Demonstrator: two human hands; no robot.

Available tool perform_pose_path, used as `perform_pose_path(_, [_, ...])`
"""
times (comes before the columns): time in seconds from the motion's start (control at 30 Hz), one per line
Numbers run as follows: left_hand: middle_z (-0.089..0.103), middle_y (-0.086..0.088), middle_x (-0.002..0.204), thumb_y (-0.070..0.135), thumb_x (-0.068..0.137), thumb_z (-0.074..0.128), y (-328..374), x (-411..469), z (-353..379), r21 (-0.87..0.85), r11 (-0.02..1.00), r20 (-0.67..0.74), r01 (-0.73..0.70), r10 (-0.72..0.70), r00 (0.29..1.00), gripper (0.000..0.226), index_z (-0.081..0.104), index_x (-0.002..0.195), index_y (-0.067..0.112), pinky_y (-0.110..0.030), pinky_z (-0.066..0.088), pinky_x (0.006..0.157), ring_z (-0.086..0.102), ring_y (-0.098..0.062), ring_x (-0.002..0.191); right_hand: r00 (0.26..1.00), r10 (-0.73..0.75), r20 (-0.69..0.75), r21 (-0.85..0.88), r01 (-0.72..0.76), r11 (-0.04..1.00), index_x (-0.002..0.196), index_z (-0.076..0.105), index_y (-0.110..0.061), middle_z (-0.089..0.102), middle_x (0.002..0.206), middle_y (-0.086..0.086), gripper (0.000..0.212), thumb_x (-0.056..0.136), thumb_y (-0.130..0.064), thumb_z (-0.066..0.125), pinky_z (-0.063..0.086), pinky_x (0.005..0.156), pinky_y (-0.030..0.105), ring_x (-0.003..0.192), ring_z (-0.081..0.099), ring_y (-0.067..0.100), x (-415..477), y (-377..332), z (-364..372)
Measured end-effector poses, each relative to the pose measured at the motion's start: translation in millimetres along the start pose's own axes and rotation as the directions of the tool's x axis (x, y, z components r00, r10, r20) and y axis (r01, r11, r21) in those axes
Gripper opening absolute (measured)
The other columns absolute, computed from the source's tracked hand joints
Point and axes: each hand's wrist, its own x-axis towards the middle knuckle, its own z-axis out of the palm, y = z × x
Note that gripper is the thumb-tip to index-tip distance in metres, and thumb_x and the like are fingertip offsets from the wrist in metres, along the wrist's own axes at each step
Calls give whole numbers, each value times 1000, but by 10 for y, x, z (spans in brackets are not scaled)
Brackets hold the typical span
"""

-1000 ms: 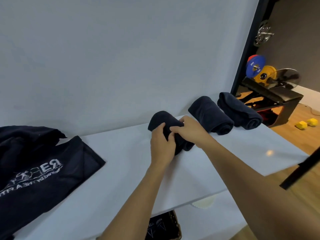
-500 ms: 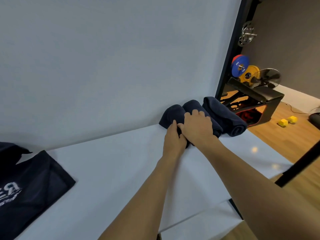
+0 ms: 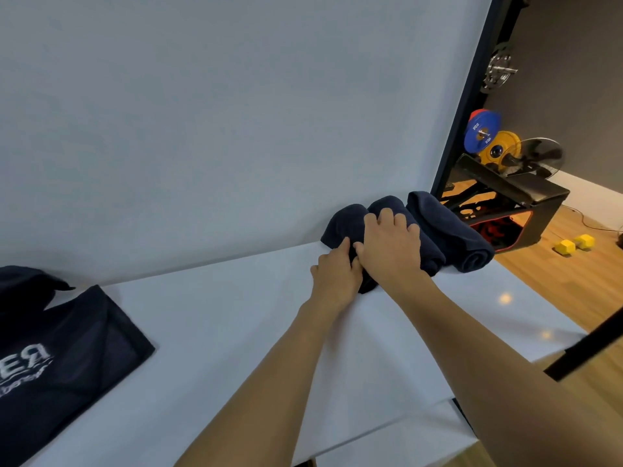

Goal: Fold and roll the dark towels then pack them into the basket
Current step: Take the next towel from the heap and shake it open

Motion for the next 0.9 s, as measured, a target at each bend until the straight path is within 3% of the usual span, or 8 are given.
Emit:
perform_pose_path(0.1, [66, -3, 91, 25, 96, 42, -57, -72, -208, -7, 999, -30, -50, 50, 998, 24, 56, 113, 15, -48, 48, 86, 60, -26, 87, 997, -54, -57, -31, 52, 998, 104, 61, -12, 60, 102, 11, 29, 79, -25, 66, 34, 68, 39, 87, 55, 28, -99, -246, -93])
perform_pose_path(0.17, [67, -3, 101, 20, 92, 47, -114, -172, -432, -11, 998, -19, -67, 67, 998, 27, 57, 117, 19, -47, 50, 86, 61, -27, 93, 985, -103, -136, 28, 107, 994, 92, 66, -10, 62, 88, 11, 26, 68, -14, 75, 29, 62, 37, 74, 56, 29, -185, -436, -173])
perform_pose_path(0.27, [66, -5, 114, 14, 89, 48, -312, -440, -872, 64, 995, -35, -73, 75, 997, 42, 54, 130, 20, -46, 49, 91, 61, -27, 104, 977, -197, -86, 282, 214, 935, 121, 60, -16, 59, 112, 8, 36, 86, -12, 56, 32, 73, 38, 99, 55, 29, -357, -812, -300])
perform_pose_path(0.37, [68, -3, 106, 12, 87, 49, -595, -810, -1382, 262, 965, -49, 14, -1, 999, 34, 62, 117, 20, -42, 51, 85, 63, -27, 100, 945, -327, 24, 560, 258, 787, 135, 49, -21, 54, 126, 2, 43, 93, -14, 47, 40, 91, 38, 113, 53, 24, -619, -1276, -436])
perform_pose_path(0.5, [64, 5, 113, 32, 91, 56, -979, -1403, -2049, 615, 759, -125, 212, -172, 977, 25, 63, 114, 25, -34, 46, 85, 59, -21, 105, 833, -529, 163, 783, 217, 583, 136, 48, -23, 59, 124, 1, 41, 95, -19, 49, 47, 91, 36, 111, 57, 23, -988, -1977, -552])
perform_pose_path(0.63, [55, -1, 114, 54, 80, 65, -1452, -1960, -2447, 769, 522, -174, 368, -384, 907, 49, 54, 116, 23, -40, 41, 93, 51, -25, 111, 744, -608, 279, 775, 200, 600, 141, 39, -20, 54, 129, 7, 49, 94, -27, 53, 46, 88, 35, 113, 54, 27, -1206, -2595, -436])
perform_pose_path(0.77, [56, -1, 108, 43, 87, 64, -1742, -2268, -2479, 704, 603, -280, 376, -250, 927, 36, 57, 111, 17, -34, 43, 81, 52, -23, 105, 737, -596, 319, 771, 163, 615, 138, 43, -16, 58, 125, 8, 54, 90, -30, 62, 48, 88, 36, 112, 55, 28, -1360, -2966, -351])
perform_pose_path(0.9, [62, 0, 87, 32, 89, 65, -1842, -2397, -2577, 531, 790, -294, 306, -168, 941, 18, 67, 90, 14, -33, 46, 69, 57, -20, 85, 797, -567, 209, 797, 197, 571, 121, 58, -18, 66, 113, 2, 29, 94, -28, 57, 45, 84, 30, 104, 60, 23, -1454, -3073, -448])
